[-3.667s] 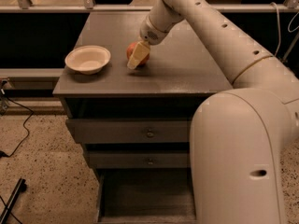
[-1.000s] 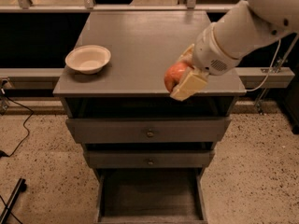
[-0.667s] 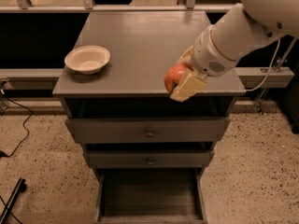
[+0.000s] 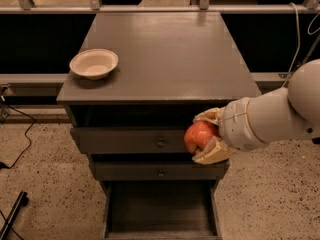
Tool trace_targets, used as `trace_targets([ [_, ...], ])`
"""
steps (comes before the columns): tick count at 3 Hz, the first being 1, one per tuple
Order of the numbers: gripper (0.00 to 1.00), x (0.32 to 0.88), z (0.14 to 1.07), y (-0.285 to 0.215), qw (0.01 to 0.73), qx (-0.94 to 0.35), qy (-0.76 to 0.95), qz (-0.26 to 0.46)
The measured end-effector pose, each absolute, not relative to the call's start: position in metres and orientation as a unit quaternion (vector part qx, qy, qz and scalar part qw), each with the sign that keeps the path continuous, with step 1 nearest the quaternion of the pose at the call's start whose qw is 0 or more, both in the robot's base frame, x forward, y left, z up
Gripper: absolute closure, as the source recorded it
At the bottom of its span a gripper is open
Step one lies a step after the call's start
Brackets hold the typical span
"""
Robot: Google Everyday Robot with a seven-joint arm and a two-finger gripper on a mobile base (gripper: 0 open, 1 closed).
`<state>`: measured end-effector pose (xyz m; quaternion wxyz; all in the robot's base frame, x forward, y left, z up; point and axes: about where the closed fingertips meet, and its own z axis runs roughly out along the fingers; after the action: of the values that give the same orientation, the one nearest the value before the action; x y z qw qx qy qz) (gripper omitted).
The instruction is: Place apple into bottom drawer
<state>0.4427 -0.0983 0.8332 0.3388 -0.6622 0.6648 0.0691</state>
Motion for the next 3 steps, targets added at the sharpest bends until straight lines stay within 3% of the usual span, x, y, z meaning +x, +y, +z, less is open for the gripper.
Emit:
trace_targets([
  [2,1.0,0.435,0.809,-0.109,0.343,-0.662,0.664,0.064],
  [3,1.0,0.417,0.75,-0.13,0.357,-0.658,0.66,0.062],
])
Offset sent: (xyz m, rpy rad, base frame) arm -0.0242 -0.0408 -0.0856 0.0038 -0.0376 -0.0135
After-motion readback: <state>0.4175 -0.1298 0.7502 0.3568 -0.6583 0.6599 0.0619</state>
